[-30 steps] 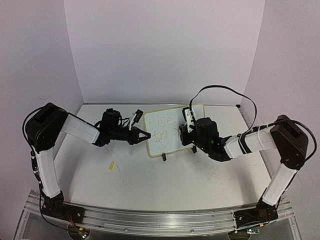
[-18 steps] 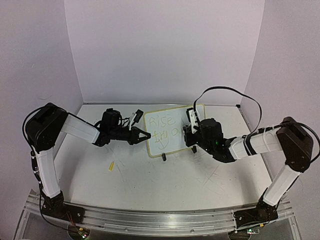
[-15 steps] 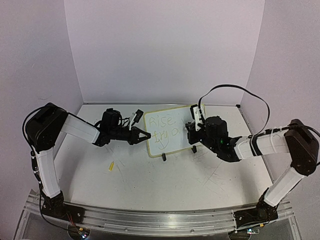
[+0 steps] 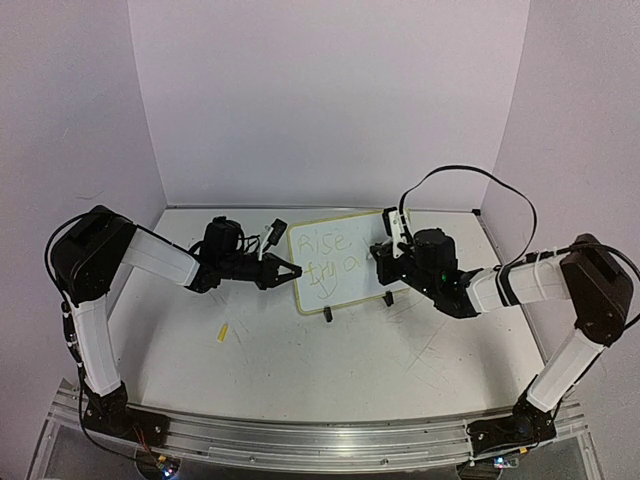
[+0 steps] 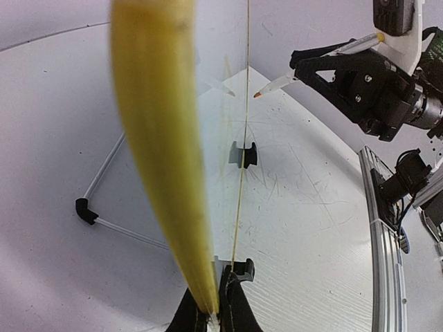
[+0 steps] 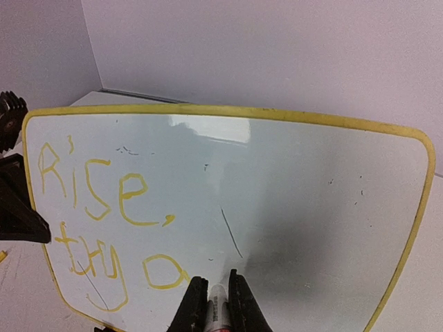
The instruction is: Write a sentence on the whiteboard
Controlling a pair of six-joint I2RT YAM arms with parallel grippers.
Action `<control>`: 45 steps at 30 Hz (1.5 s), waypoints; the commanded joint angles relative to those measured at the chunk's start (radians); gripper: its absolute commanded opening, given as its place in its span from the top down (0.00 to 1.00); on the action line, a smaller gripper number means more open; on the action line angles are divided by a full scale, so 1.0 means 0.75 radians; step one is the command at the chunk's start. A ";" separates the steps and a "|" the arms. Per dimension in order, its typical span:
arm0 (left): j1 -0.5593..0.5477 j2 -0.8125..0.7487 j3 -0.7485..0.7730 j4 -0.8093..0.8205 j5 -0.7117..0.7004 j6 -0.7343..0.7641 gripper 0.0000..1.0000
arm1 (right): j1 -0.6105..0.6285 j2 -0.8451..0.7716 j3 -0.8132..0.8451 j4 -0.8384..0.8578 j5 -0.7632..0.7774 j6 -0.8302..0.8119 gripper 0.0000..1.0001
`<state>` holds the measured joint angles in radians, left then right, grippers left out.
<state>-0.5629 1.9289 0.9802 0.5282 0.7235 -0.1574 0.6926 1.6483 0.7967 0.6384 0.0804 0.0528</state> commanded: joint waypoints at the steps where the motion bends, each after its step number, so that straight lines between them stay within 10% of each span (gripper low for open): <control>1: 0.022 0.036 0.010 -0.121 -0.200 0.112 1.00 | 0.005 0.018 0.059 0.049 0.073 0.012 1.00; 45: 0.022 0.036 0.012 -0.127 -0.202 0.116 1.00 | 0.044 0.097 0.049 -0.030 0.079 0.030 1.00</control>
<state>-0.5629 1.9289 0.9817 0.5228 0.7223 -0.1581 0.7238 1.7092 0.8559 0.6350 0.1295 0.0581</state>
